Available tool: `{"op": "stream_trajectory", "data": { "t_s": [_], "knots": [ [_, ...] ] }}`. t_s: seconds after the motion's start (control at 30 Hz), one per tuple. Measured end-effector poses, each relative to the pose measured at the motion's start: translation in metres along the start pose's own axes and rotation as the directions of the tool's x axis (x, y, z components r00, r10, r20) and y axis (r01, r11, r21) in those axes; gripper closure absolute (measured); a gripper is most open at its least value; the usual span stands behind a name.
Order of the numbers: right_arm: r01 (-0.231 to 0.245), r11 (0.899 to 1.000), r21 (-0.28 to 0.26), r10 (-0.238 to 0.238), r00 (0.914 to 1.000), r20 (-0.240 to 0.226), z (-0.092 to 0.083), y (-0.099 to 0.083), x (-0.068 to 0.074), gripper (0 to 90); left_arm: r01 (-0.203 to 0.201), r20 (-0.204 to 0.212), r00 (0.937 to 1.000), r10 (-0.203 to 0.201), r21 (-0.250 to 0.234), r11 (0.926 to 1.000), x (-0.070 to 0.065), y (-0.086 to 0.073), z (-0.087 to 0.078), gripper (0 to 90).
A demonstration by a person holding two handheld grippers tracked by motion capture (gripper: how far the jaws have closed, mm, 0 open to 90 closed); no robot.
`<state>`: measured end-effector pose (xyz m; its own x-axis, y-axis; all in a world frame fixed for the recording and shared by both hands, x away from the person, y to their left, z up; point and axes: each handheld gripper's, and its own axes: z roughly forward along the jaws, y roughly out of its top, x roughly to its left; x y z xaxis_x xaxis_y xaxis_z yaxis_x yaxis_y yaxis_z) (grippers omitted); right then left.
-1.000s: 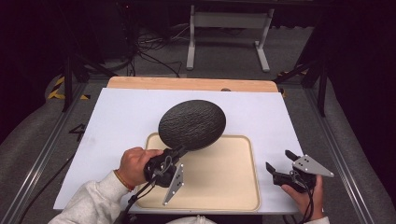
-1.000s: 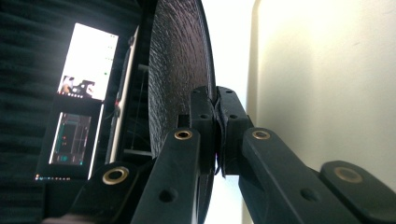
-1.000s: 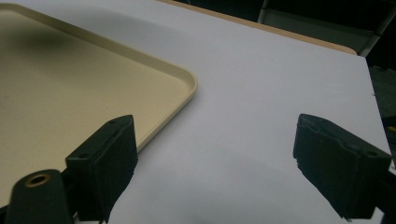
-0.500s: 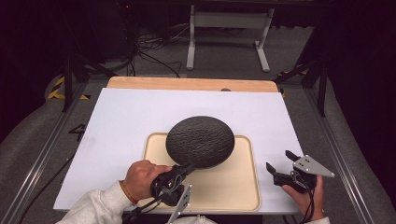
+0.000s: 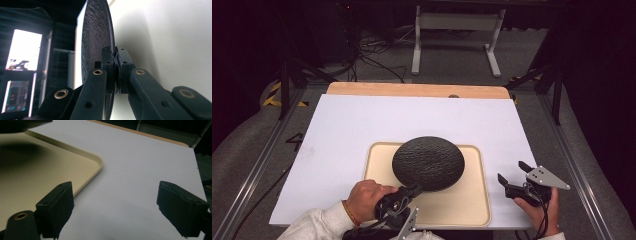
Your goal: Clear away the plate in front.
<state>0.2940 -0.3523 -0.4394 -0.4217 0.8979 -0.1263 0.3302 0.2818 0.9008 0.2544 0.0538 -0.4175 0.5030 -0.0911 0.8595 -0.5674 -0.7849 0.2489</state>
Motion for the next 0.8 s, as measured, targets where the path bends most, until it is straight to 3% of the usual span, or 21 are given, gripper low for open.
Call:
{"op": "stream_trajectory", "data": {
  "t_s": [0.23,0.47,0.57,0.6,0.8],
  "knots": [
    [-0.007,1.0,-0.008,0.007,1.0,0.004,-0.002,-0.001,-0.002,15.2,0.008,0.049,0.9988,-0.008,-0.003,1.0,-0.007,0.0,0.005,85.5],
    [-0.006,1.0,-0.013,0.006,1.0,-0.001,-0.002,0.0,-0.001,15.2,-0.018,0.058,0.9982,0.017,0.016,0.9997,-0.011,-0.003,0.01,85.7],
    [-0.011,1.0,-0.011,0.011,0.9998,-0.014,-0.002,-0.001,-0.001,15.3,0.012,0.067,0.9977,-0.013,0.008,0.9999,-0.01,-0.006,0.011,85.7],
    [-0.008,1.0,-0.01,0.008,0.9999,-0.014,-0.001,-0.001,-0.001,15.3,0.003,0.079,0.9969,-0.005,0.027,0.9996,-0.009,-0.007,0.013,85.8],
    [-0.005,1.0,-0.005,0.005,0.9996,-0.028,-0.001,-0.001,0.001,15.2,-0.021,0.103,0.9945,0.019,0.024,0.9995,-0.012,-0.011,0.015,87.2]
  ]
}}
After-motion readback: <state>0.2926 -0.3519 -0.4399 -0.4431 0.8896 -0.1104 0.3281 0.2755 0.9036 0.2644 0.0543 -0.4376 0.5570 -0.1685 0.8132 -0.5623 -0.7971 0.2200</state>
